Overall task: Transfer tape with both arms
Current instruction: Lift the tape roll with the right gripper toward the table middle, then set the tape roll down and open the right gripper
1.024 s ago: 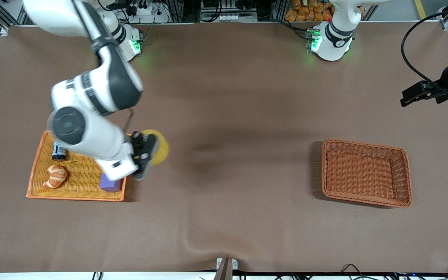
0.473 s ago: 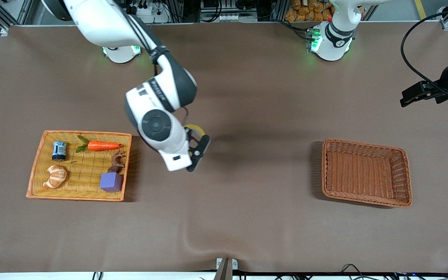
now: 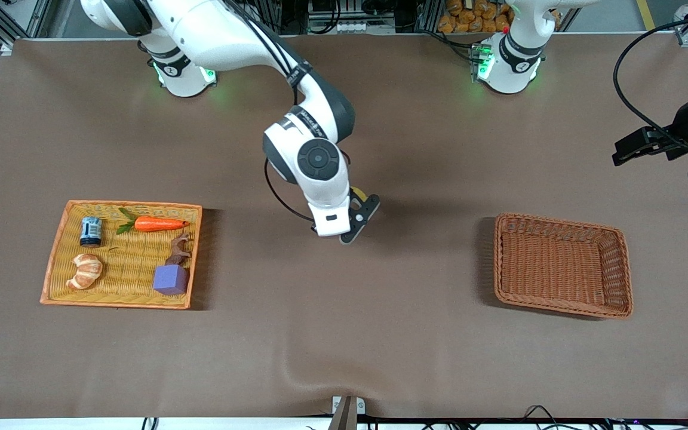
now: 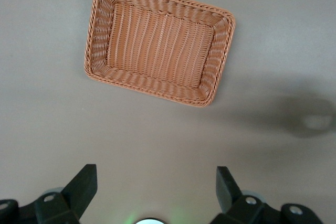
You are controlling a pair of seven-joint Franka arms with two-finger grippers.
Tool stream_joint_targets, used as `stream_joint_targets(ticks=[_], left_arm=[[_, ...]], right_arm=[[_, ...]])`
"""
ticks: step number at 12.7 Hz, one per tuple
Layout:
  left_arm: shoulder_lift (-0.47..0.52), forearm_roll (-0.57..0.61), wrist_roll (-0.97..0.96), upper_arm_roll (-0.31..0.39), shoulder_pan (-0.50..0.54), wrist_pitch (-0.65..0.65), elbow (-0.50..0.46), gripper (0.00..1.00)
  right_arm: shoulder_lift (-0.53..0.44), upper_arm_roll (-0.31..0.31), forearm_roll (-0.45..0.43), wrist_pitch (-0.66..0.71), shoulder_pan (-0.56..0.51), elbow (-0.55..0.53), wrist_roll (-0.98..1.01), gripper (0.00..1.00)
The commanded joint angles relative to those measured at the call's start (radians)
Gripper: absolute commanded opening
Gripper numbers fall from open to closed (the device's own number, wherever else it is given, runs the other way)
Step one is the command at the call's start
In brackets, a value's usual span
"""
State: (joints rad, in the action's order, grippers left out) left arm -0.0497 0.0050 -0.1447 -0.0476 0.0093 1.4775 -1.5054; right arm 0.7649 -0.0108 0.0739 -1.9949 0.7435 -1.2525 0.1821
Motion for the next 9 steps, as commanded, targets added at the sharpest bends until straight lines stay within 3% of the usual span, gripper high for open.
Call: stream_joint_targets(ticks=[1,2,5,6,9], left_arm=[[-0.012,0.02,0.002,-0.002,-0.003,-0.009,0.014,1.0],[-0.013,0.02,0.004,-0.002,-0.003,-0.009,0.014,1.0],[-0.024,0.027,-0.009,-0.003,-0.009,-0.009,0.014,1.0],[-0.024,0.027,-0.001,-0.003,-0.011,-0.009,0.014,1.0],[-0.064,0.027,0.005,-0.021,-0.029,-0.009,0.013,1.0]], right_arm=[[-0.006,-0.011,-0.01,0.005,0.048,0.008,-0.152,0.85],[-0.01,-0.011,-0.01,0.01,0.045,0.007,-0.165,1.0],[-0.044,-0.014,-0.008,0.106,0.004,0.002,-0.142,1.0],[-0.08,-0.014,-0.002,0.164,-0.031,-0.002,-0.136,1.0],[-0.264,-0.014,-0.002,0.182,-0.151,-0.154,-0.074,1.0]])
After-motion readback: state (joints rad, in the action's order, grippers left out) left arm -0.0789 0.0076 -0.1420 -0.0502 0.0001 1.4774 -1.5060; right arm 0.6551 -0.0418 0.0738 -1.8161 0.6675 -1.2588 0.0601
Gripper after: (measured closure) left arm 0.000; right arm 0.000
